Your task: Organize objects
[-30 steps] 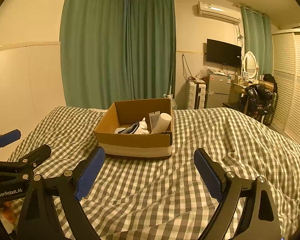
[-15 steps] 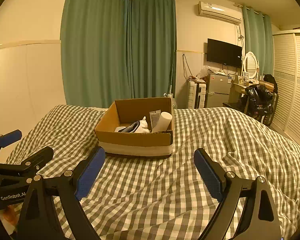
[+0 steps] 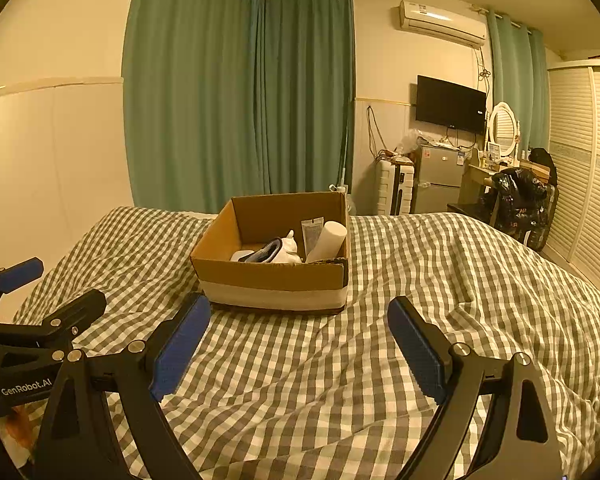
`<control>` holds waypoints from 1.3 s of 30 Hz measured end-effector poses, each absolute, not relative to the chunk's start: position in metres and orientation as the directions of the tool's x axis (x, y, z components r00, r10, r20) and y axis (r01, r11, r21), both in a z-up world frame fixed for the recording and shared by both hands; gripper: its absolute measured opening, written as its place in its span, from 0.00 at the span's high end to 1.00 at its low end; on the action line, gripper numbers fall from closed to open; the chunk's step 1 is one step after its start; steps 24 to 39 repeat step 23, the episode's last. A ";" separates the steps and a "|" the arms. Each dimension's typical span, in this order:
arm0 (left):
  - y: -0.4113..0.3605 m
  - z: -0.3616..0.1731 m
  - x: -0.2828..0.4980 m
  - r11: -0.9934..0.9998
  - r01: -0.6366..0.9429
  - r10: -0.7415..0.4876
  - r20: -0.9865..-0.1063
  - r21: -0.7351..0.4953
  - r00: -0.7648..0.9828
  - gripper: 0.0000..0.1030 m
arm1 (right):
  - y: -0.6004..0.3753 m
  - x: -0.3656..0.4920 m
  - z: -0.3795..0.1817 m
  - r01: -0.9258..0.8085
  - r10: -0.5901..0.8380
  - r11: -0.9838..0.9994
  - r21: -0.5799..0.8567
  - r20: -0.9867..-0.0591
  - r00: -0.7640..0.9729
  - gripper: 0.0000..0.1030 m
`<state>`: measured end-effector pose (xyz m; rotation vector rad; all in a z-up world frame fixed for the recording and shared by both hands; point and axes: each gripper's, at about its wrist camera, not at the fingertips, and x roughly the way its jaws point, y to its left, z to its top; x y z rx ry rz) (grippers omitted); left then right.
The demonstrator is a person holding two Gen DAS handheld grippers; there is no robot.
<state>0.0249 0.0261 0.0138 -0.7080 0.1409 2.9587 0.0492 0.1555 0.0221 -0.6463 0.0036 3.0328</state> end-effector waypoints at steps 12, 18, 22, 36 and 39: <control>0.028 0.012 0.025 -0.991 -0.114 0.068 -0.459 0.074 -0.886 0.00 | 0.156 0.049 0.020 -0.040 0.040 -0.999 -0.008 -0.411 -0.911 0.12; 0.028 0.011 0.027 -0.991 -0.112 0.065 -0.460 0.074 -0.886 0.00 | 0.156 0.049 0.019 -0.041 0.041 -0.999 -0.009 -0.416 -0.909 0.12; 0.028 0.011 0.030 -0.992 -0.103 0.058 -0.449 0.078 -0.892 0.00 | 0.156 0.049 0.018 -0.040 0.040 -0.999 -0.009 -0.417 -0.908 0.12; 0.029 0.011 0.030 -0.991 -0.103 0.057 -0.450 0.080 -0.891 0.00 | 0.156 0.049 0.018 -0.042 0.042 -0.999 -0.010 -0.420 -0.907 0.12; 0.029 0.011 0.030 -0.991 -0.103 0.057 -0.450 0.080 -0.891 0.00 | 0.156 0.049 0.018 -0.042 0.042 -0.999 -0.010 -0.420 -0.907 0.12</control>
